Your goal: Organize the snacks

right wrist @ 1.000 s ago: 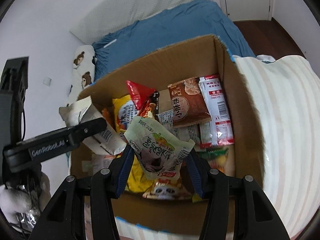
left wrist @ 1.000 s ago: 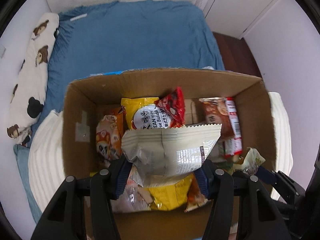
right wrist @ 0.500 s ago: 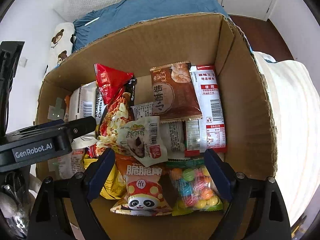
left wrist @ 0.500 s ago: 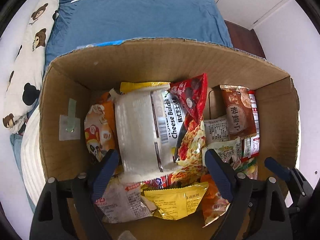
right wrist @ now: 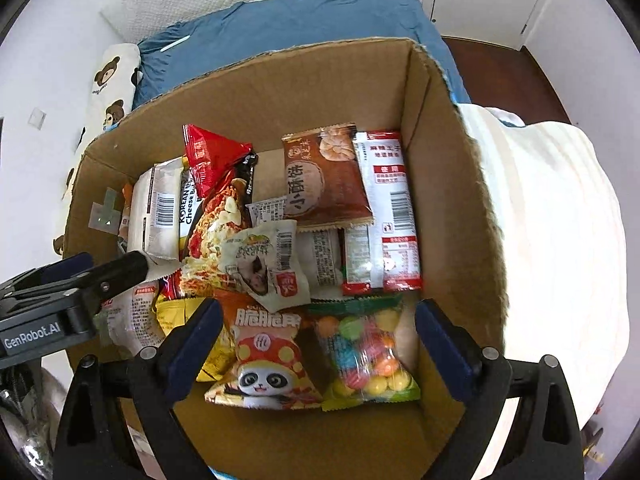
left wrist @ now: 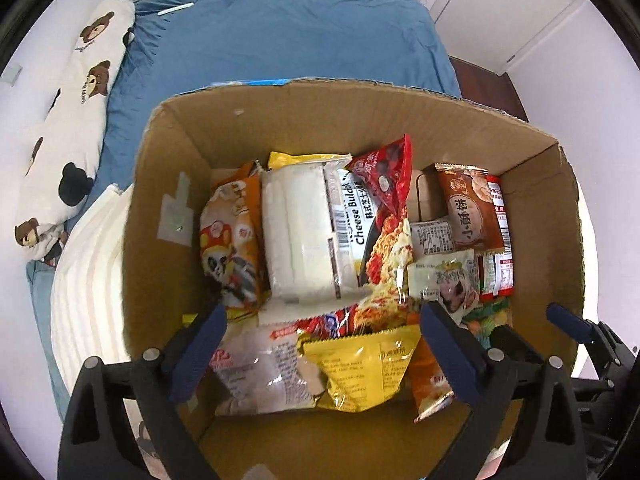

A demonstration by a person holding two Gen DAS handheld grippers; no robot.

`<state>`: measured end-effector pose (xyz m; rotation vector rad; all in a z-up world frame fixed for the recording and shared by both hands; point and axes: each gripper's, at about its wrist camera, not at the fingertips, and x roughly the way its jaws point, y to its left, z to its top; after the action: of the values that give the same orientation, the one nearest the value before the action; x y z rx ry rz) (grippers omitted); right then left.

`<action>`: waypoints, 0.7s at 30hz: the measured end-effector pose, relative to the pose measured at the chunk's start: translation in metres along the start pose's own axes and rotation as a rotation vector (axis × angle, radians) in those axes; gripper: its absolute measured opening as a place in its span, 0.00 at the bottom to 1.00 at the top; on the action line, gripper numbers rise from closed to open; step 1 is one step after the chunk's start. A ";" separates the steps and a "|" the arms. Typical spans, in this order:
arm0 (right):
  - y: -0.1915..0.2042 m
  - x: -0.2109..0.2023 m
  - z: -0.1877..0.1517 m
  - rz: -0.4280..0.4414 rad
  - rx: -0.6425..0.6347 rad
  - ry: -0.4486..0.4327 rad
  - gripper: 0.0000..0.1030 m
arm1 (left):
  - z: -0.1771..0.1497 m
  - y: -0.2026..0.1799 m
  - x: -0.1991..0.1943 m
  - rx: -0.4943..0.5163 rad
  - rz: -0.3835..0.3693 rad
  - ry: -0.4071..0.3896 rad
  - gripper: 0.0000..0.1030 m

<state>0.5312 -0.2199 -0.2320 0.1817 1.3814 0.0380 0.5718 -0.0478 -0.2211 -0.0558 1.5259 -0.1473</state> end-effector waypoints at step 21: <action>-0.001 -0.103 -0.089 0.040 -0.011 -0.221 0.96 | -0.100 0.001 -0.111 0.019 0.043 -0.330 0.96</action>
<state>0.4247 -0.2250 -0.1471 0.1980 1.1571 0.0570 0.4675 -0.0264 -0.1158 -0.0304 1.1951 -0.1113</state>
